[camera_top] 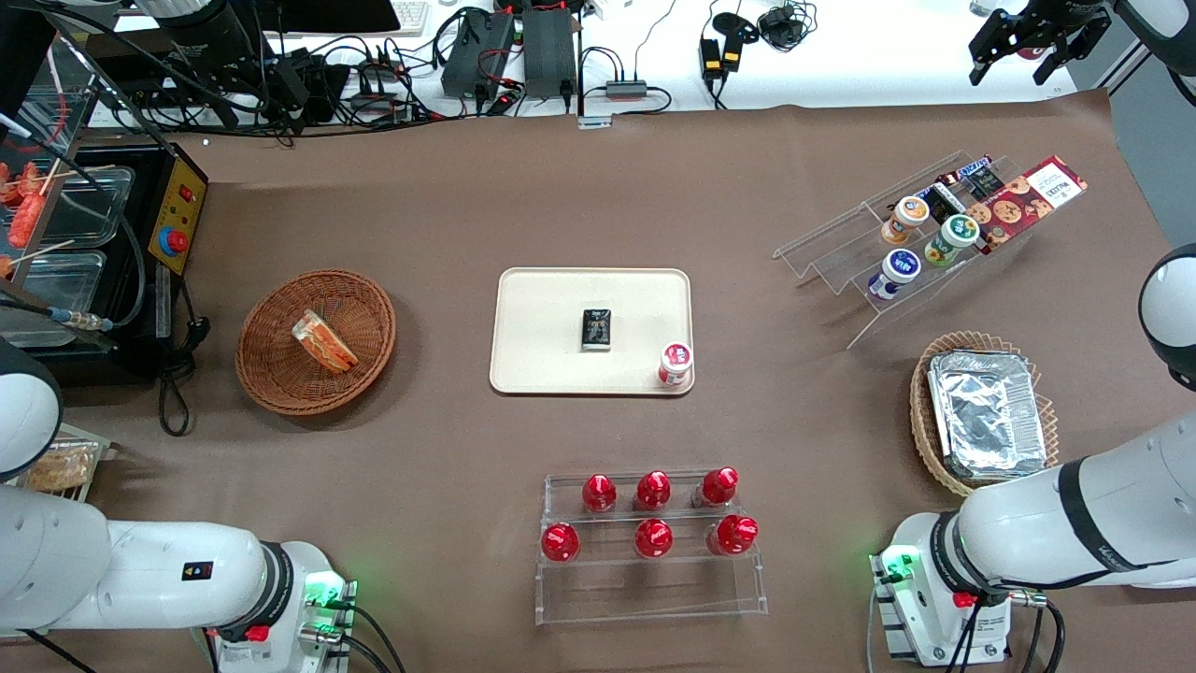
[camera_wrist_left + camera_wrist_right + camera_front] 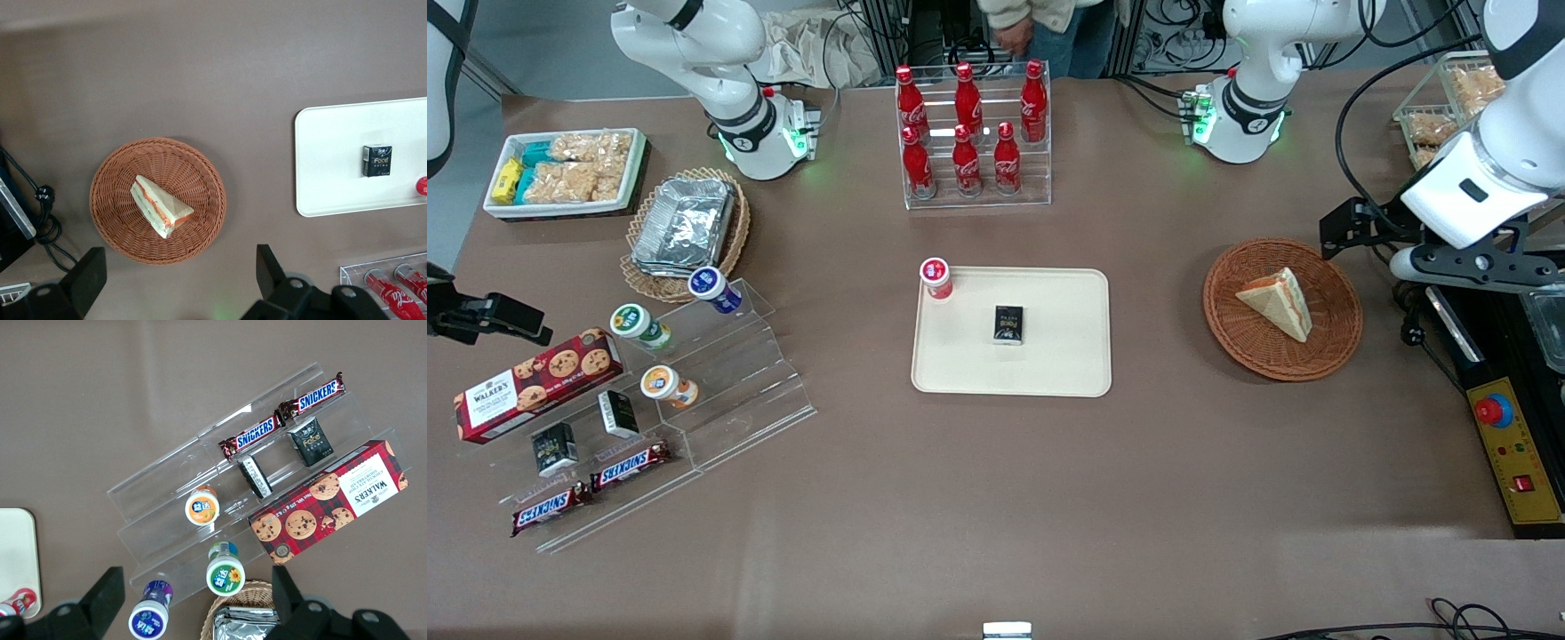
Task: Place sandwich from basket to tray
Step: 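Move the left gripper over the wrapped sandwich in the wicker basket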
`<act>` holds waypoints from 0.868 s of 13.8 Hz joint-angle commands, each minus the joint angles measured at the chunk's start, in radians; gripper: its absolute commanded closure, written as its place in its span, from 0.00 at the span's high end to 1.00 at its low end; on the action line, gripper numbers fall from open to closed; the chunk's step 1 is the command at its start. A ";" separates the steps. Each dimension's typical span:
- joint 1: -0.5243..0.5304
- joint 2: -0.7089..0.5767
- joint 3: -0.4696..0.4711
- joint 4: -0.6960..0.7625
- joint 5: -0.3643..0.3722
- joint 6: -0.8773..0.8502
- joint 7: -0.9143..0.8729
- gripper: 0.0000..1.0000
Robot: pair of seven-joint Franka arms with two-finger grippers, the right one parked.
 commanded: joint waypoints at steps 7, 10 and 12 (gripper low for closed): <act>-0.001 -0.023 -0.001 -0.034 0.026 -0.054 -0.146 1.00; 0.002 -0.115 0.008 -0.176 0.002 -0.005 -0.324 1.00; 0.000 -0.193 0.019 -0.305 0.008 0.067 -0.484 1.00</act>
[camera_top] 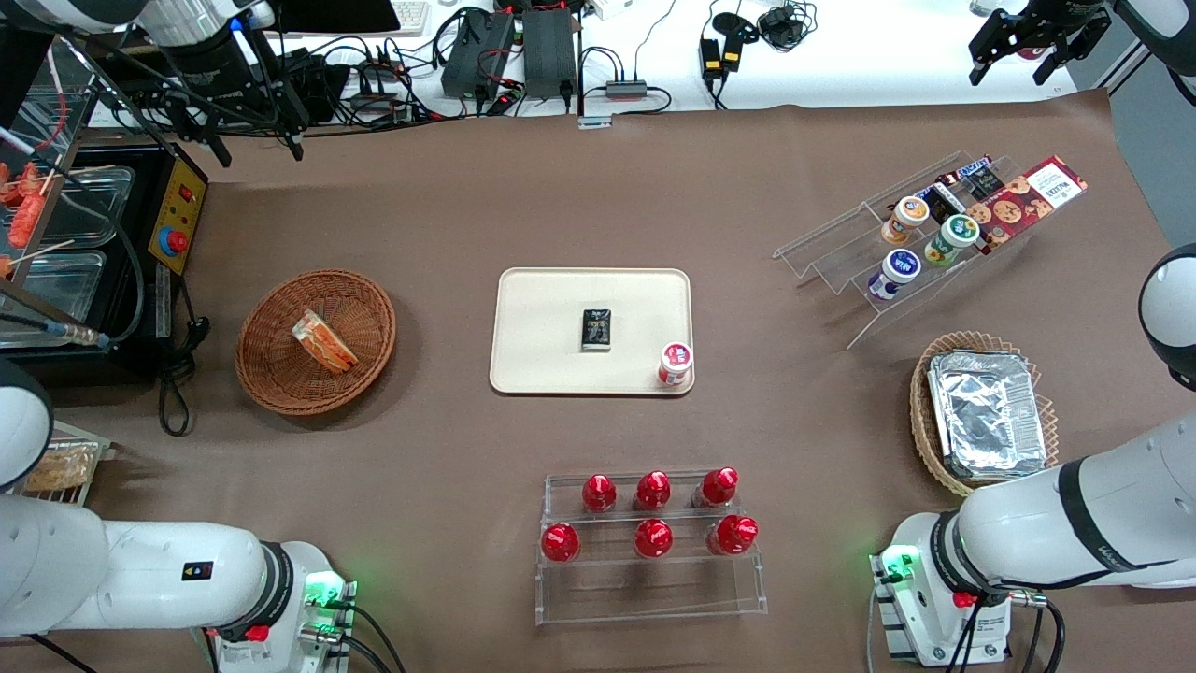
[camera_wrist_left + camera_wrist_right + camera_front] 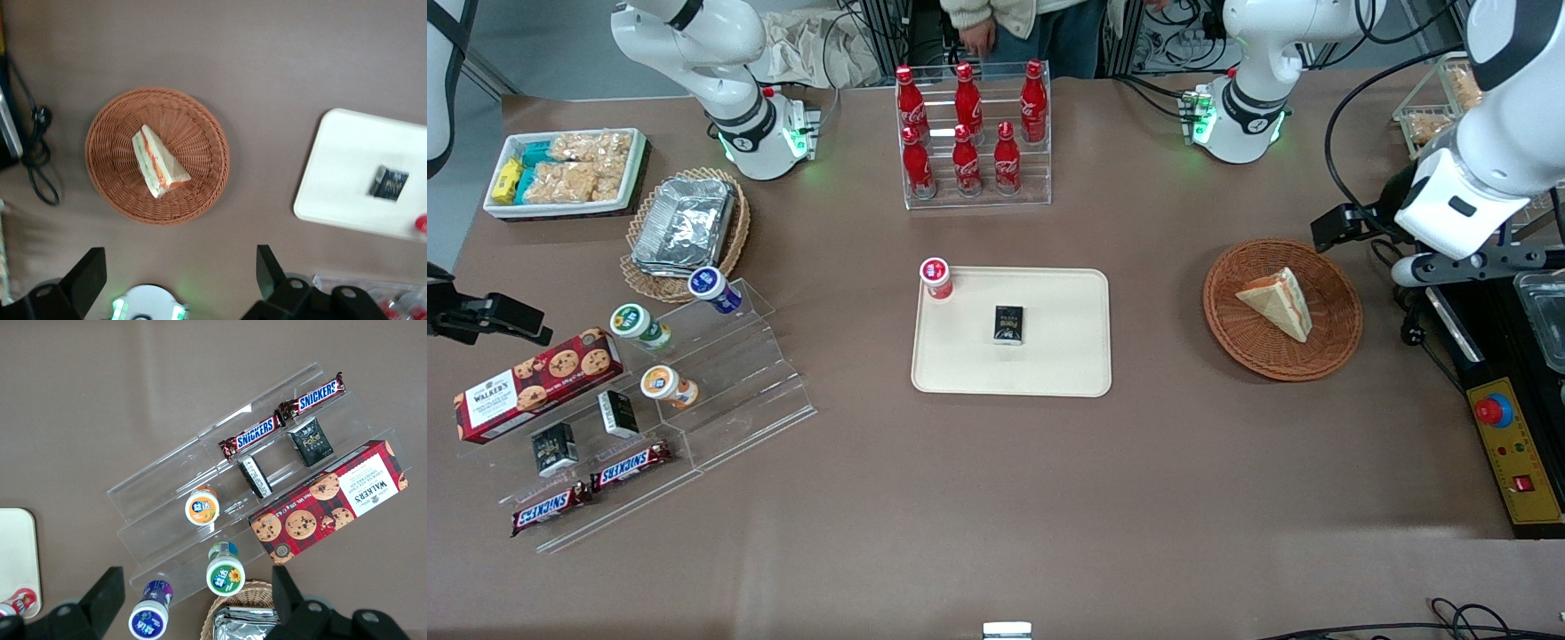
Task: Place sandwich from basket to tray
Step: 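Move the left gripper over the wrapped sandwich in the wicker basket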
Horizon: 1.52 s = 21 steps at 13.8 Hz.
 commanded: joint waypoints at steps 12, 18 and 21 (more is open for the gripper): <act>0.002 -0.330 0.014 -0.571 0.050 0.245 -0.504 1.00; 0.003 -0.356 0.031 -0.750 0.084 0.389 -0.542 1.00; 0.002 -0.361 0.089 -0.858 0.094 0.526 -0.537 1.00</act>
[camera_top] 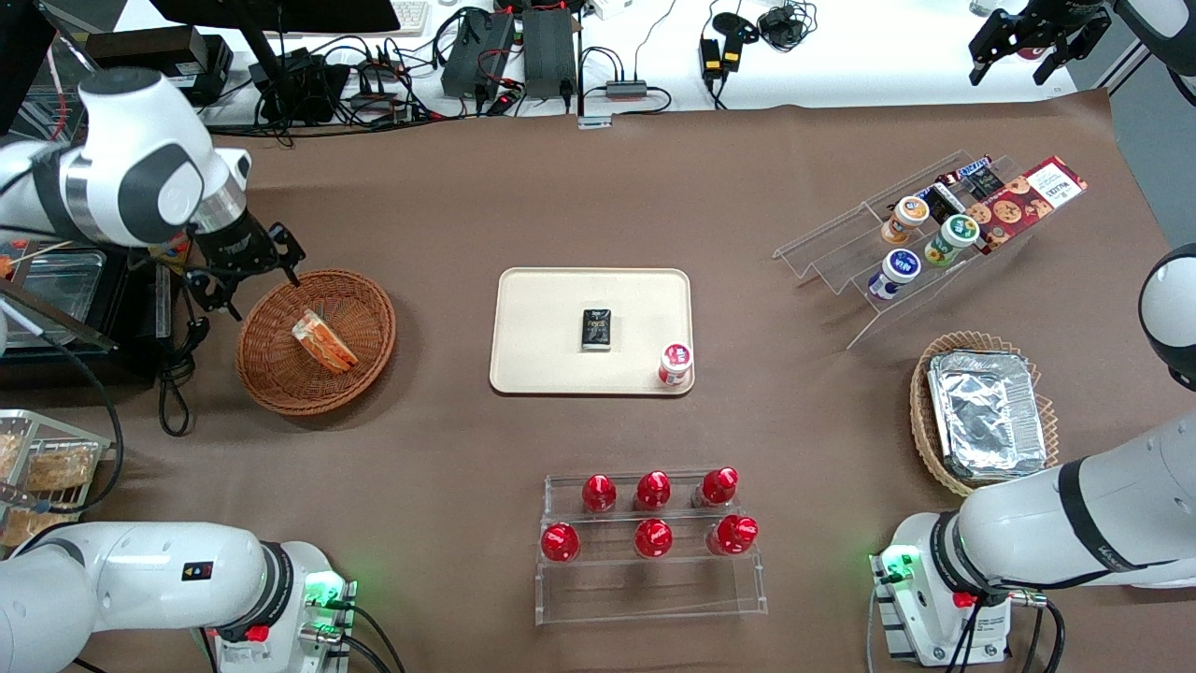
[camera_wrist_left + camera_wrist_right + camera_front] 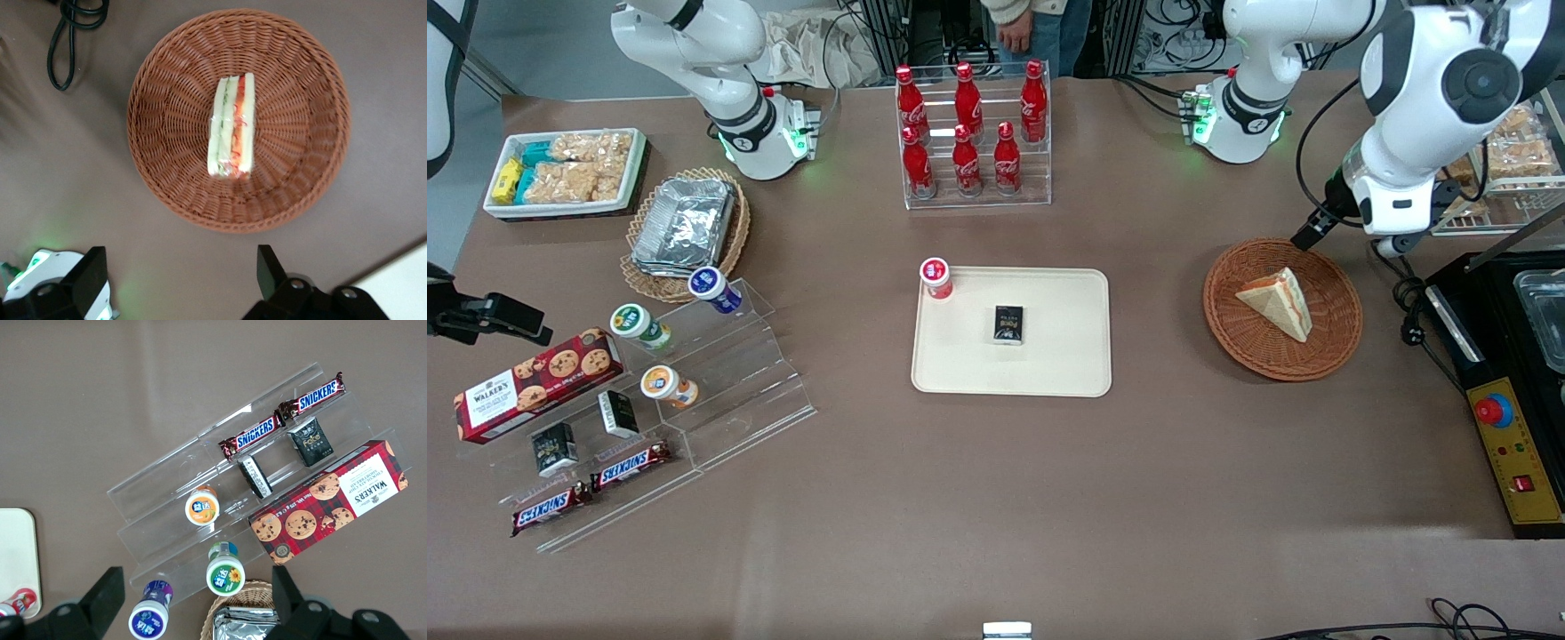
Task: Place sandwich from basket to tray
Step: 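Lower the open left gripper around the sandwich and close it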
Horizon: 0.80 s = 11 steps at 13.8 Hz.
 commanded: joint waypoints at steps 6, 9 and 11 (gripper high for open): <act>0.001 0.093 0.022 -0.219 0.038 0.350 -0.012 1.00; 0.001 0.175 0.048 -0.228 0.038 0.446 -0.012 1.00; 0.001 0.222 0.050 -0.233 0.038 0.515 -0.013 1.00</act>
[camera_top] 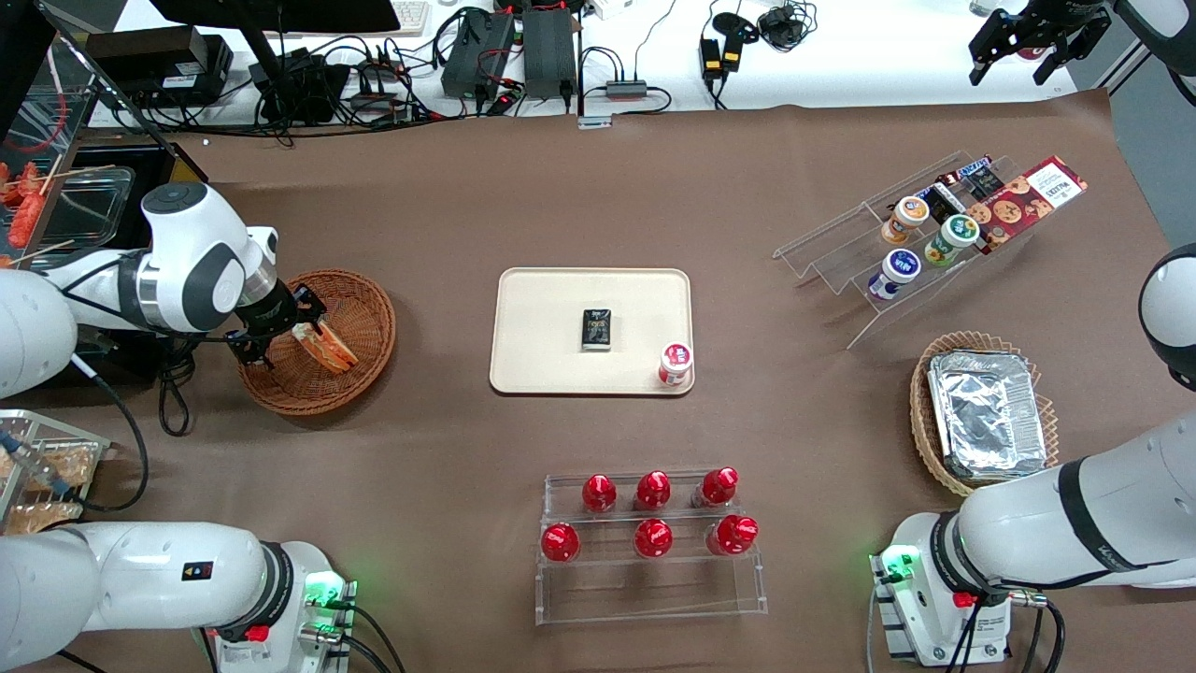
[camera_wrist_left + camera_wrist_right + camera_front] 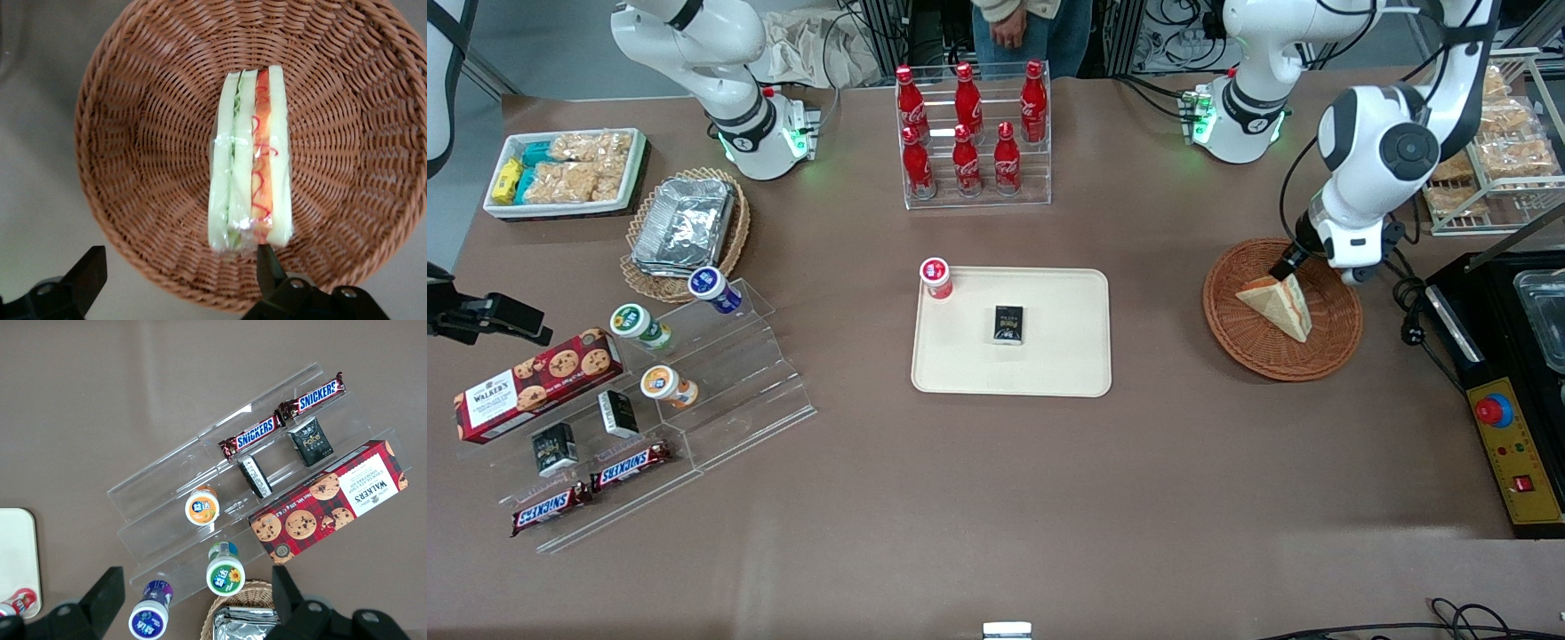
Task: Place sandwich from basket to tray
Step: 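Lower the open left gripper around the sandwich and close it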
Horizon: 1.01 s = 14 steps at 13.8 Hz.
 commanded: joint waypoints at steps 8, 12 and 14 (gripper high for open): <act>0.000 0.060 0.017 -0.011 0.020 0.093 -0.013 1.00; -0.002 -0.151 0.014 0.058 0.017 -0.253 -0.009 1.00; -0.008 -0.231 0.009 0.175 0.005 -0.474 0.005 1.00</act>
